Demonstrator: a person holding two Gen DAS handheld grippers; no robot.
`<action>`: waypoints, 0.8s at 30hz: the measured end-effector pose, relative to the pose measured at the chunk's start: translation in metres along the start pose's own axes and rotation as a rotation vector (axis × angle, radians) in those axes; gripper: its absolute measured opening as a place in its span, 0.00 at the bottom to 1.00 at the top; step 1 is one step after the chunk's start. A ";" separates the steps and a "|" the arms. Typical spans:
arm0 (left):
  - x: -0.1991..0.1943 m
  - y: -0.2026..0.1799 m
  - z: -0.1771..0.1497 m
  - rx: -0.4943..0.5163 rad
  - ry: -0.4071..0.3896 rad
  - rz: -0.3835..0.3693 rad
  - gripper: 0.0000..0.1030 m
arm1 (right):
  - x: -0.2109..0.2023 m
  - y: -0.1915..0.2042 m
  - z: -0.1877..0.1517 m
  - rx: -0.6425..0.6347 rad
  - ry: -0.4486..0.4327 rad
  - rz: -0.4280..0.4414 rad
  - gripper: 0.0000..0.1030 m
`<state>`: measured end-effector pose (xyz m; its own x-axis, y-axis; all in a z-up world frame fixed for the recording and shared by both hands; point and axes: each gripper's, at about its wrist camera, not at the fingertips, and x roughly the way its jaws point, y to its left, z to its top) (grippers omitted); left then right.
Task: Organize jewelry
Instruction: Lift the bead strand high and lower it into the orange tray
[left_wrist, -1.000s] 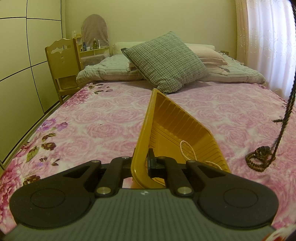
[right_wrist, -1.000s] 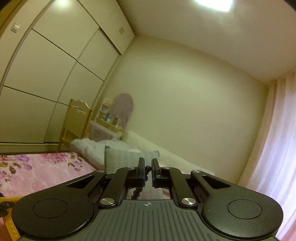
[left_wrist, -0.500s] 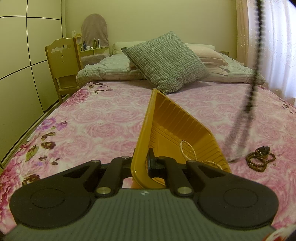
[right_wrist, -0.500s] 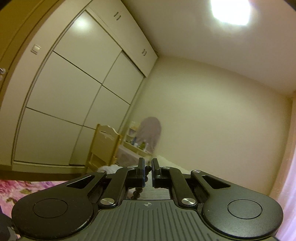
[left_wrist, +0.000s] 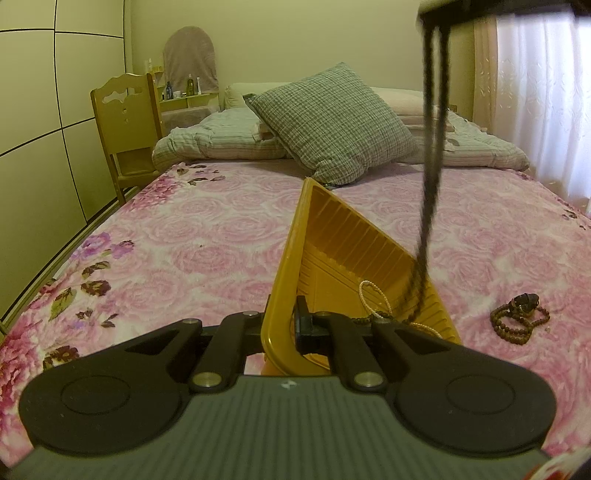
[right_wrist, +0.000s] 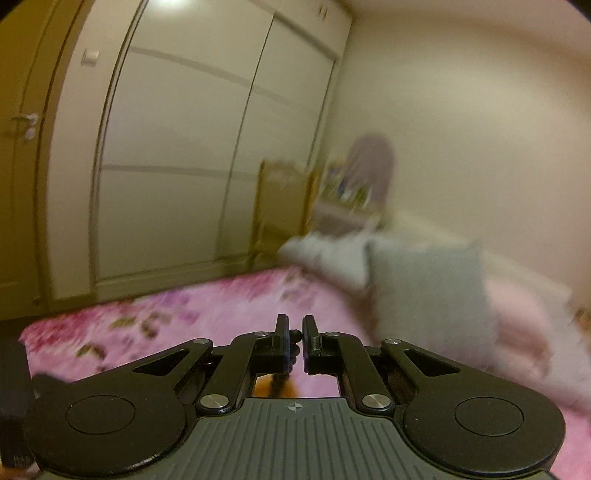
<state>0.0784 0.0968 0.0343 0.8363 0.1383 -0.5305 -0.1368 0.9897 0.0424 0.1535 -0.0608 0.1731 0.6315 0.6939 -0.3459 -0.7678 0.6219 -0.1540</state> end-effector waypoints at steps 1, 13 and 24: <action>0.000 0.000 0.000 -0.001 0.000 -0.001 0.06 | 0.008 0.002 -0.006 0.009 0.024 0.017 0.06; 0.002 0.002 0.000 -0.001 0.000 0.002 0.06 | 0.047 -0.012 -0.064 0.140 0.183 0.102 0.07; 0.003 0.002 0.000 -0.002 0.000 0.003 0.06 | -0.013 -0.070 -0.089 0.336 0.073 -0.056 0.47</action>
<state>0.0802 0.0995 0.0329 0.8358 0.1413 -0.5306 -0.1403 0.9892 0.0423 0.1898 -0.1455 0.1059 0.6529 0.6349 -0.4130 -0.6458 0.7516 0.1345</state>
